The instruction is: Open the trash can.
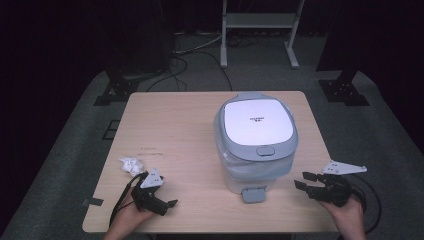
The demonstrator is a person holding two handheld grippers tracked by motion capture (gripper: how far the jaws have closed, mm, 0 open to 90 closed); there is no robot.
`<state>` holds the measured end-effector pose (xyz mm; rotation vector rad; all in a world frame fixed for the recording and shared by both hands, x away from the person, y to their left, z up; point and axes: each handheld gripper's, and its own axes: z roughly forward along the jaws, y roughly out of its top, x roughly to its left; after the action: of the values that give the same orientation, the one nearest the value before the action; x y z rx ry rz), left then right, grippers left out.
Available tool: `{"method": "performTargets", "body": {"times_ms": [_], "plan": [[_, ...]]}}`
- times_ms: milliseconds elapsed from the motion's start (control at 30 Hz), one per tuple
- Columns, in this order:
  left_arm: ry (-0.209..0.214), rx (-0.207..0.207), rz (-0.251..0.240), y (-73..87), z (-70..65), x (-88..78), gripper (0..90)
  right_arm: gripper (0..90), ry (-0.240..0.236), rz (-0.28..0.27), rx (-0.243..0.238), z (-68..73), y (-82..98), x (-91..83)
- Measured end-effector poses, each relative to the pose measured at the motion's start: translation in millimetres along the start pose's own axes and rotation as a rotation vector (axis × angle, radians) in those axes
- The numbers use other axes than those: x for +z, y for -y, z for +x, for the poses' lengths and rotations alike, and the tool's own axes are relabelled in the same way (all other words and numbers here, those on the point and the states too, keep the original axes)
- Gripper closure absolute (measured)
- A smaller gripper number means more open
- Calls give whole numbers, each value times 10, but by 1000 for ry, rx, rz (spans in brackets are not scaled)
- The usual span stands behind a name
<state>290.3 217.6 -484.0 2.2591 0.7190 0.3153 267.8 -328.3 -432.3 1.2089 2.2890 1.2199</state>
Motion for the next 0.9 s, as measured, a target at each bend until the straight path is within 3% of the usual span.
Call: {"method": "performTargets", "body": {"times_ms": [233, 633, 900], "plan": [[0, 1, 0, 0, 1, 0, 0, 656, -32, -19, -9, 40, -102, -78], [0, 1, 2, 0, 1, -2, 0, 858, -80, -43, -4, 66, -240, -187], [0, 1, 2, 0, 1, -1, 0, 900, -101, -49, -22, 94, -314, -276]]}}
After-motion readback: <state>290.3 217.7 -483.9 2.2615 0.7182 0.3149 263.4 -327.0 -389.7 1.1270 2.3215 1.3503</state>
